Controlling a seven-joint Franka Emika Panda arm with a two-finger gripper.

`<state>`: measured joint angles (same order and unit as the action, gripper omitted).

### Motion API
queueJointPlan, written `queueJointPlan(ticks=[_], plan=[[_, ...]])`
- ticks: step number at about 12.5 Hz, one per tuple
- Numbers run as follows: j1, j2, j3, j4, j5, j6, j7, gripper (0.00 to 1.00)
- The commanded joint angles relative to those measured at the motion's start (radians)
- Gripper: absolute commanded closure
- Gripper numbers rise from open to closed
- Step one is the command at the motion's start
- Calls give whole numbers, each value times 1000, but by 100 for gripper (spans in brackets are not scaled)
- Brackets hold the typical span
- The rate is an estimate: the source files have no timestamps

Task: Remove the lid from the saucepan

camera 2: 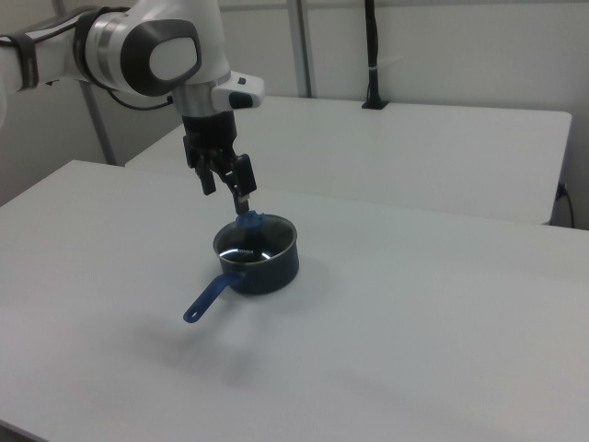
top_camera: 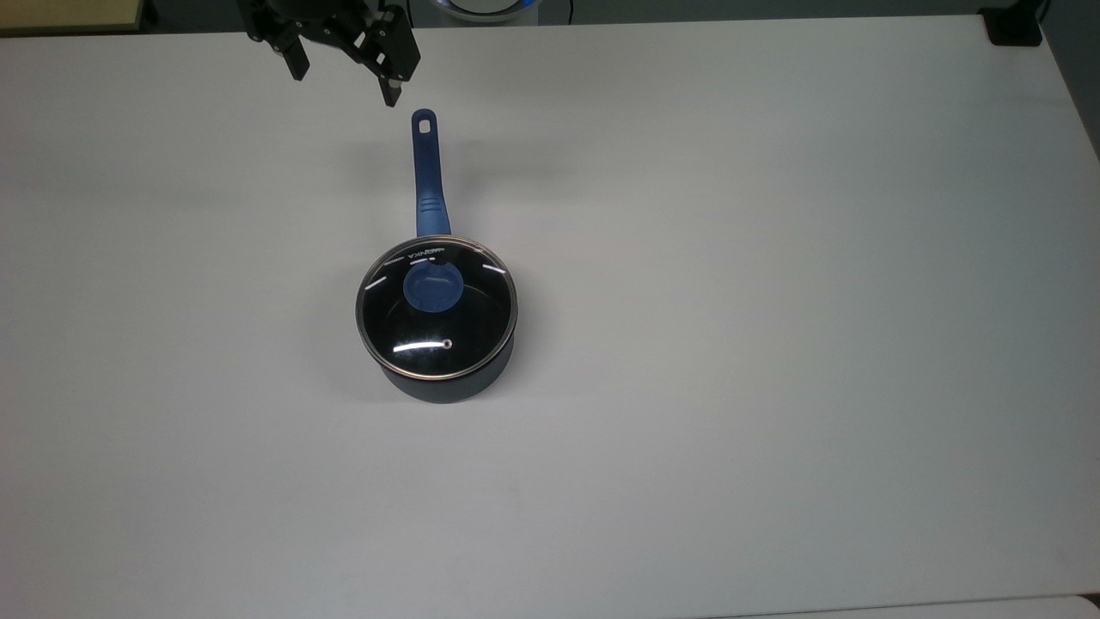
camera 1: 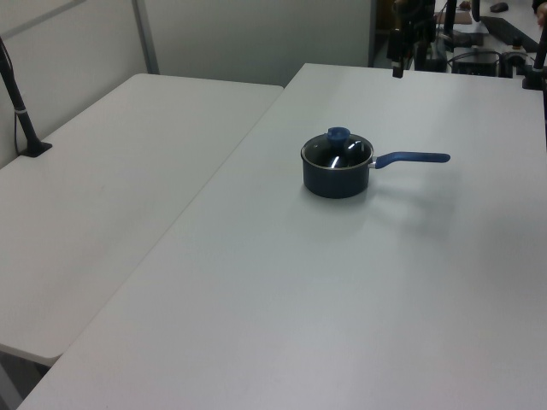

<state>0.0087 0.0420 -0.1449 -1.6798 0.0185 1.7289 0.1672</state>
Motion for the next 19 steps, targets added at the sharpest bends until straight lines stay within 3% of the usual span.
queueJointPlan(ticks=[1, 10, 19], plan=[[-1, -5, -5, 14, -11, -19, 2, 0], [-35, 2, -7, 51, -6, -11, -9, 0], [-21, 2, 8, 49, 1, -60, -9, 0]])
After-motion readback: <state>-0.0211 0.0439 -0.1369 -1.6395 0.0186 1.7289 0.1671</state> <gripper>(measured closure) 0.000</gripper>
